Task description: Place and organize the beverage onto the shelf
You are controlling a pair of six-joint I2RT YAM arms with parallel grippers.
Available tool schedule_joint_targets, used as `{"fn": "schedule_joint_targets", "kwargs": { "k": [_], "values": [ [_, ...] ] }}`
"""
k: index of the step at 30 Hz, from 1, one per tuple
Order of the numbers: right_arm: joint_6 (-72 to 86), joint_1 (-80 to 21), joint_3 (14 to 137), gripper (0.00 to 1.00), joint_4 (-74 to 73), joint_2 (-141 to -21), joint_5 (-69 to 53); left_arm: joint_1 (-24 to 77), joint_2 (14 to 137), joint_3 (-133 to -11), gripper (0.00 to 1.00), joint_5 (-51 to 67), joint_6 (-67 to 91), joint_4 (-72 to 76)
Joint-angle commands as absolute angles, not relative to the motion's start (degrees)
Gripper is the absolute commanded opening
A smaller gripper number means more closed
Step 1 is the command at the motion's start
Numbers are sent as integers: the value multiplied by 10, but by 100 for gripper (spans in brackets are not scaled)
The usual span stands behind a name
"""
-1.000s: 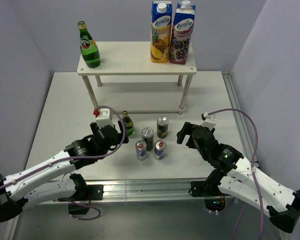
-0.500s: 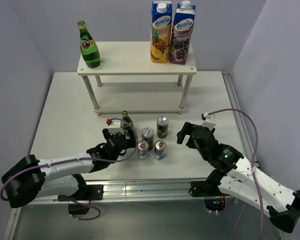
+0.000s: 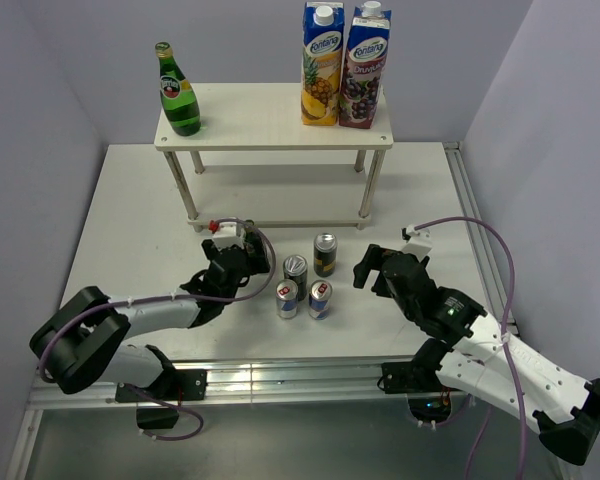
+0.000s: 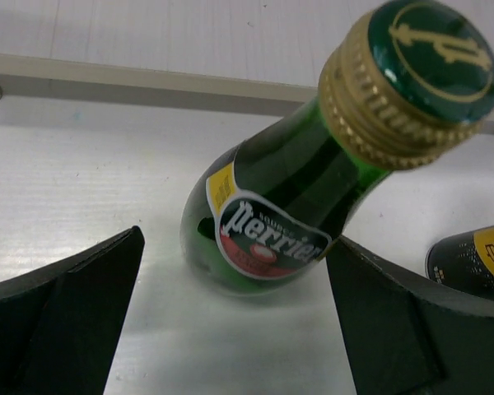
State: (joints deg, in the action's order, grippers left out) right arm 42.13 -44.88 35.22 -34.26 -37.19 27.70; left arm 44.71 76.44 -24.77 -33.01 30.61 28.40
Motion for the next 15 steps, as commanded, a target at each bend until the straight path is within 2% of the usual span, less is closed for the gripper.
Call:
{"fn": "schedule_joint_targets", "kwargs": {
  "k": [1,15],
  "values": [
    [419,-454,352,100,-334,-375,284,437,788,-275,99,-308,283,338],
    [421,-454,351,100,-335,-376,285,437,885,-285,95,-318,274,398]
  ]
}}
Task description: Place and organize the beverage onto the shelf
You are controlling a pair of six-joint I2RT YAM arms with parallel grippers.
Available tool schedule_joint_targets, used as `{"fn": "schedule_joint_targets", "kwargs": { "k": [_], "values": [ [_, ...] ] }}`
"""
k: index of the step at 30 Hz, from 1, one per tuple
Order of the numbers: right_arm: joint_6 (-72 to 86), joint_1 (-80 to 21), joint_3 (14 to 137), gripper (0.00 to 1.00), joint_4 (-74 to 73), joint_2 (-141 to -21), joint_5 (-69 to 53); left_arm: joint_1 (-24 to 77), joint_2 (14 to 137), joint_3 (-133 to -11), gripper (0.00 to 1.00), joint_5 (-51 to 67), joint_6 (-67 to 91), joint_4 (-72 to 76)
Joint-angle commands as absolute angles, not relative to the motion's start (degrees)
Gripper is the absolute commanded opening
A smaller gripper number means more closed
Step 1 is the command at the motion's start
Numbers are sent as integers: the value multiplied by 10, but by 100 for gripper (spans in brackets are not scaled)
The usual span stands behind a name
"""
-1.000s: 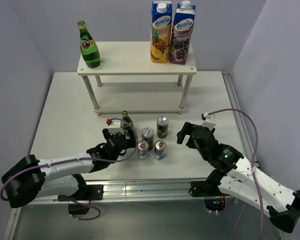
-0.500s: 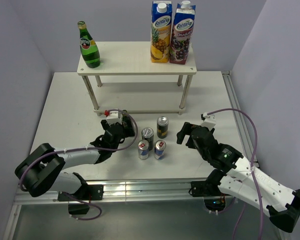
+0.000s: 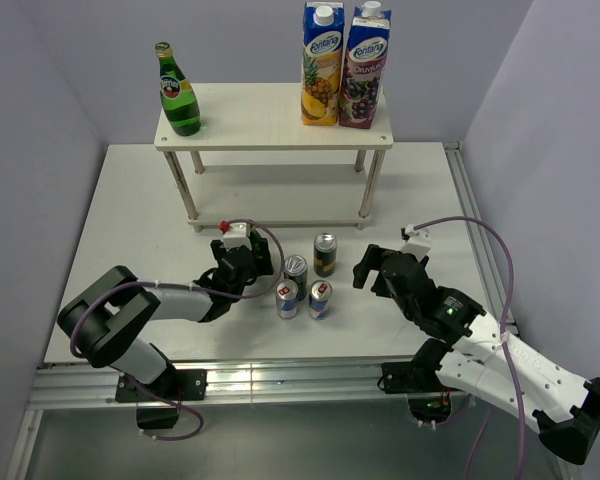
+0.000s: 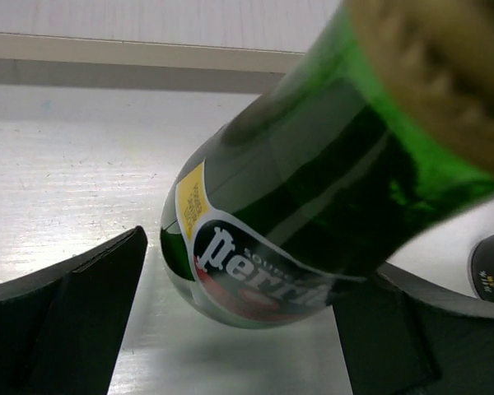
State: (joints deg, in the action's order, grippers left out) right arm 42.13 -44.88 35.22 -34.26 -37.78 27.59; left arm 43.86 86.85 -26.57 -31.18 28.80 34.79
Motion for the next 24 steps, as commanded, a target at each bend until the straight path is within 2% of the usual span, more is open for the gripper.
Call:
{"fn": "schedule_joint_targets", "kwargs": {
  "k": [1,7,12,14,15,16,17,18,19,24],
  "values": [
    [421,-453,351,100,-335,-375,285,437,890,-287,94,-320,272,402],
    [418,-454,349,100,-333,-372,282,437,925,-300,91,-346,261,425],
    [417,-454,351,100,-332,-378,282,435,948,-314,79,-353,254,437],
    [417,-454,350,100,-332,-376,281,433,955,-323,66,-359,248,431],
    [417,-453,350,100,-333,-375,282,432,956,-325,53,-360,247,428],
    [418,-453,350,100,-333,-374,283,432,954,-327,45,-359,247,418],
    [418,-454,349,100,-335,-373,283,432,949,-328,32,-359,250,410],
    [419,-453,350,100,-334,-372,284,432,933,-327,10,-361,258,402],
    [419,-453,349,100,-335,-370,284,432,921,-326,2,-365,264,389],
    [419,-454,347,100,-333,-365,286,444,812,-378,0,-389,289,181]
  ]
}}
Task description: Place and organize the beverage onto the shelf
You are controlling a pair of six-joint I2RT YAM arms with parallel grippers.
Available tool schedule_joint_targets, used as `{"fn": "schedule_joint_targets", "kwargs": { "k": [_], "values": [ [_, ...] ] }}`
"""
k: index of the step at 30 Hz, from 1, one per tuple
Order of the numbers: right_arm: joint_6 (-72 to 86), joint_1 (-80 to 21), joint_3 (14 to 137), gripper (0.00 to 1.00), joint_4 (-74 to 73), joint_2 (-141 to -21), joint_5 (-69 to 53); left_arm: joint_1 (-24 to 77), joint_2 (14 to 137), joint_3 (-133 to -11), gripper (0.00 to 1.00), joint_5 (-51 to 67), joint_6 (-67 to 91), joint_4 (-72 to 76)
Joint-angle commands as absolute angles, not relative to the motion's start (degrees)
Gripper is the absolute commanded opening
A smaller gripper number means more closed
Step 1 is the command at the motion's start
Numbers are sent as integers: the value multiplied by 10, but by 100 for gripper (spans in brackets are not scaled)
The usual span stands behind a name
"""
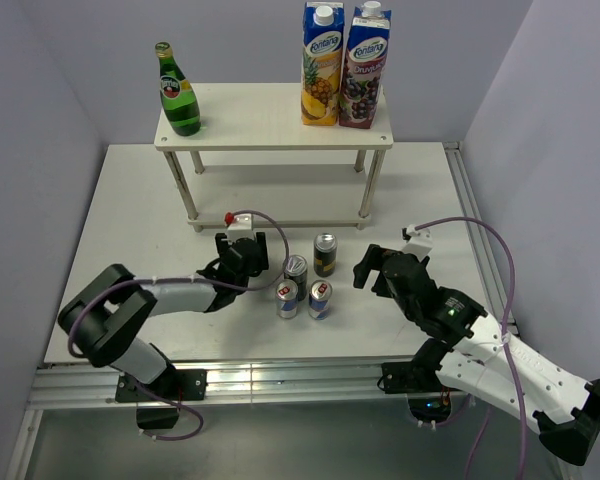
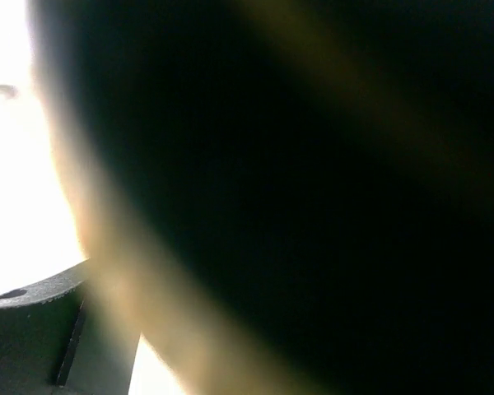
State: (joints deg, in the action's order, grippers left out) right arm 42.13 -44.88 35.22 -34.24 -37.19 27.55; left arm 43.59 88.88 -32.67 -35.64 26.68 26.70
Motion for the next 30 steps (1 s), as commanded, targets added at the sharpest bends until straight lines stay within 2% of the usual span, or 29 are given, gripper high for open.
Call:
{"fn": "schedule_joint_targets", "kwargs": {
  "k": [1,6,7,11,18,26,30],
  "values": [
    [419,-453,347,100,-332,-364,285,453,794,-407,0,-396,290,110],
    [419,-453,345,100,-331,-359,287,450,695,-538,0,-367,260,-71],
    [419,-453,344,100,-330,-357,287,447,694,-601,0,-367,254,-96],
    [420,-454,341,100,-329,-347,291,441,732,-762,0,-363,203,-202],
    [424,-454,336,100,-331,-326,294,418,839,-1048,0,-341,178,-303],
    [426,-454,332,100,-334,-308,294,397,939,-1229,0,-354,144,-326],
    [428,-454,330,100,-334,-300,296,390,967,-1252,0,-381,127,-313]
  ]
}}
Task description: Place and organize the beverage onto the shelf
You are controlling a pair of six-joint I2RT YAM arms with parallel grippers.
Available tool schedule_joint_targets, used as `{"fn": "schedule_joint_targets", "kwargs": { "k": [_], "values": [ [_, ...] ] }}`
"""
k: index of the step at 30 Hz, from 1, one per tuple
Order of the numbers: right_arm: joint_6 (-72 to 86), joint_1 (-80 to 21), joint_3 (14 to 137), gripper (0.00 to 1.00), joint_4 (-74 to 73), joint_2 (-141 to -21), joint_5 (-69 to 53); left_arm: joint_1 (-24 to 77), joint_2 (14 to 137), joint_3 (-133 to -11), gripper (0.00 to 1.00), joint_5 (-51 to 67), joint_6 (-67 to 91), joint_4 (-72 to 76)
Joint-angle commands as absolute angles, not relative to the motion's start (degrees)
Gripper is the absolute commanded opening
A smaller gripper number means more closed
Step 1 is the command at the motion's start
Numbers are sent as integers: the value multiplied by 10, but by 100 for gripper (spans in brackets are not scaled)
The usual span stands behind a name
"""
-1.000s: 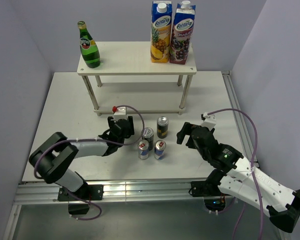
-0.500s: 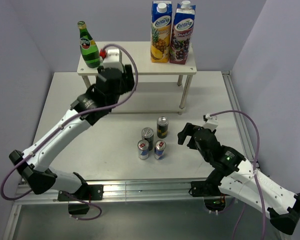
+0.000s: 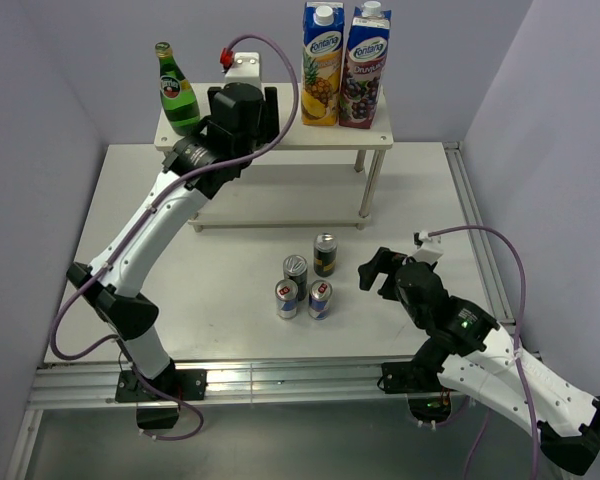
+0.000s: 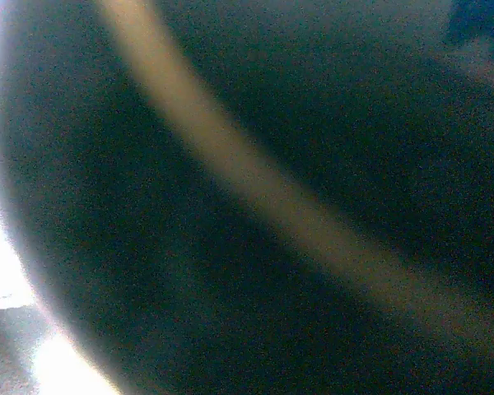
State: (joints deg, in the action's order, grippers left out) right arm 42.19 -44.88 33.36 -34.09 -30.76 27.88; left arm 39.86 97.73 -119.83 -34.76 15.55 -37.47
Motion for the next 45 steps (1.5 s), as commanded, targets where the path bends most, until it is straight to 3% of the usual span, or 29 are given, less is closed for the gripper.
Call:
{"fn": "schedule_joint_targets", "kwargs": {
  "k": [1,8,32,35,40,42,45],
  "values": [
    [428,-453,329,100,-333,-298,295,389,971,-1252,0,-392,120,-308],
    [427,-454,328,100,-332,-295,295,361,990,-1259,0,-417,113,-294],
    [428,-453,327,100,-331,-295,297,292,975,-1110,2,-399,170,-201],
    [428,-454,327,100,-331,-295,298,292,977,-1107,13,-395,174,-202],
    [427,-454,326,100,-331,-294,297,293,973,-1092,59,-381,179,-199],
    [427,-454,325,100,-330,-294,297,292,969,-1084,68,-375,181,-198],
    [428,-454,325,100,-330,-293,297,293,970,-1080,75,-367,182,-198]
  ]
}}
